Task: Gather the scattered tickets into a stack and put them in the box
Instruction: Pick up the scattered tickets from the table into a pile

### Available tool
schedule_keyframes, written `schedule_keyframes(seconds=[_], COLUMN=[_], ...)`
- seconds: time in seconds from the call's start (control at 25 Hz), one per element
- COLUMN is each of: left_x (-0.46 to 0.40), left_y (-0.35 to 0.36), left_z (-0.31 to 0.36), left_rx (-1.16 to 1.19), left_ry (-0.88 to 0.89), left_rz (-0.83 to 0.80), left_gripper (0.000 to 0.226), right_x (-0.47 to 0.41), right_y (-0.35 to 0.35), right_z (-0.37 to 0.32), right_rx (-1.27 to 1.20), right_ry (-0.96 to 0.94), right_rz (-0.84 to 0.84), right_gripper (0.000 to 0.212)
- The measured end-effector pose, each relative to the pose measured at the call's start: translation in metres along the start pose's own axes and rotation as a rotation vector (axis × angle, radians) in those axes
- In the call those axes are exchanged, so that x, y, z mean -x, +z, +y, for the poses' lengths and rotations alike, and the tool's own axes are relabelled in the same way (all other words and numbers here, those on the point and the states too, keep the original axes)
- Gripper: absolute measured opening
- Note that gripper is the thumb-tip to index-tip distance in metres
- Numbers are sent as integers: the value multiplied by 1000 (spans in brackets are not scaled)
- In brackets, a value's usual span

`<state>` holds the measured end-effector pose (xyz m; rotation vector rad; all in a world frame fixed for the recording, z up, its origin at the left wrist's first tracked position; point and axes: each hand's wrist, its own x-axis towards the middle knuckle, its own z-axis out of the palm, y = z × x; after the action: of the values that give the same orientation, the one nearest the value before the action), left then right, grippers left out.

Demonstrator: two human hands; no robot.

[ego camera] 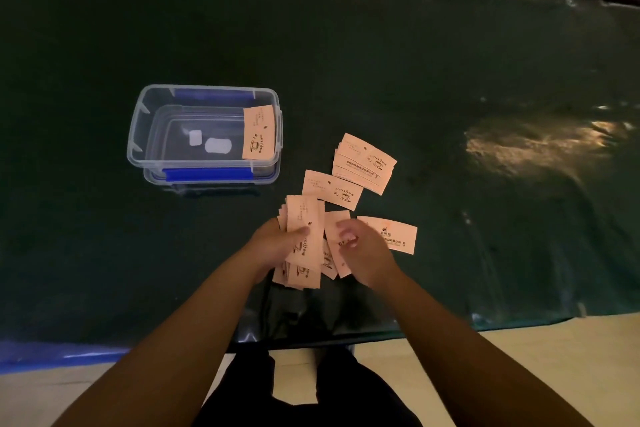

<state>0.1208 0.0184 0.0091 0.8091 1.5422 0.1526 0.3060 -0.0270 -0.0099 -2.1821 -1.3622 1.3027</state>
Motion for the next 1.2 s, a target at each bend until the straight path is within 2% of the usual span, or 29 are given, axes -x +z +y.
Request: schedule_keyframes(seconds=[0.08, 0.12, 0.2, 0.36, 0.52, 0.72, 0.88, 1.2], left_x=[1, 1, 2, 2, 2, 1, 1, -1], left_y=[-1, -1, -4, -11, -22, -35, -43, -45], left_z=[-3, -4, -6, -10, -12, -17, -24, -30], left_rx=[25, 53, 138, 245, 288, 326, 359, 367], left_ry=[-4, -3, -8, -11, -22, -34, -46, -52], left_rz=[11, 18, 33, 46, 69, 73, 72, 45], left_gripper=[44, 43, 42, 42, 41, 37, 36, 36], right_x=[-12, -17, -23, -31, -39, -65, -81, -81], right_y=[-27, -40, -54, -54, -45, -25, -21, -18], right_z=[12, 17, 20, 16, -6, -48, -59, -59], right_rx=[380, 531, 693, 805, 765, 784, 870, 811], right_ry=[40, 76, 125, 69, -36, -176, -162, -89], right_rz=[91, 75, 2, 3, 135, 20, -11, 3], right_gripper=[71, 87, 102, 100, 86, 90, 93, 95])
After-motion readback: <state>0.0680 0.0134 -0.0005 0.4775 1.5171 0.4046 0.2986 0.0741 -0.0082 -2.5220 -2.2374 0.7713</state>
